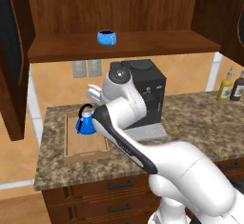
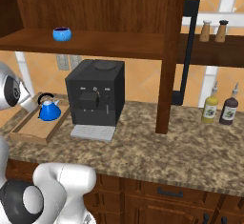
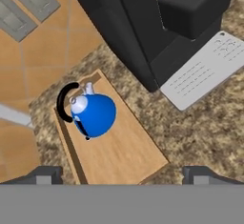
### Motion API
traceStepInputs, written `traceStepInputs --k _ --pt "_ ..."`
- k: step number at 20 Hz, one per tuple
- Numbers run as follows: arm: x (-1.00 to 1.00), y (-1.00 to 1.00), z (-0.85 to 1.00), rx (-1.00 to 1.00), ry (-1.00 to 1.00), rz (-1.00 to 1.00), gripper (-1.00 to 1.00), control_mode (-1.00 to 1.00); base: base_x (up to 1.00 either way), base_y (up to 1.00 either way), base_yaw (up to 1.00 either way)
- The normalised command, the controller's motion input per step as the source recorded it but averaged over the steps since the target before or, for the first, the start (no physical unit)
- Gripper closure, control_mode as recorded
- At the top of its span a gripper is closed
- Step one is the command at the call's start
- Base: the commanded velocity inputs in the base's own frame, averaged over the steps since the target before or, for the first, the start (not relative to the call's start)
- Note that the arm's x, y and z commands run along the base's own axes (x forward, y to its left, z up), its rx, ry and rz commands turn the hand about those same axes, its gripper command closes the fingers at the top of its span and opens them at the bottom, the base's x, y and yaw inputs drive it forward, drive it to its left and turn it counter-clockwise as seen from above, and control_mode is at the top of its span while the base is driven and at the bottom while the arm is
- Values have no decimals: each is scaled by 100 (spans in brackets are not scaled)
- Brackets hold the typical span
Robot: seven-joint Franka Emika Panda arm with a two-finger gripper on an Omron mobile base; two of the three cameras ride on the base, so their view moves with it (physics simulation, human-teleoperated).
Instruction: Pick the kettle from the counter and place it on the tray. Then pick the mug from the cabinet and place it on the tray. Then close the cabinet doors.
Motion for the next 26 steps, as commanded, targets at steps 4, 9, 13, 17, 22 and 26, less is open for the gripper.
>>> traceStepInputs --k 4,9,13,17,22,26 --pt "-7 -14 0 0 0 2 -100 -100 0 0 0" --pt "-2 -17 26 1 -15 21 -100 -100 0 0 0" --pt "0 -20 37 0 -17 21 -100 -100 0 0 0" --pt "0 -16 22 0 -11 16 -100 -100 0 0 0" --pt "0 -7 14 1 -10 16 -100 -100 0 0 0" --pt "-2 0 1 2 -10 16 -100 -100 0 0 0"
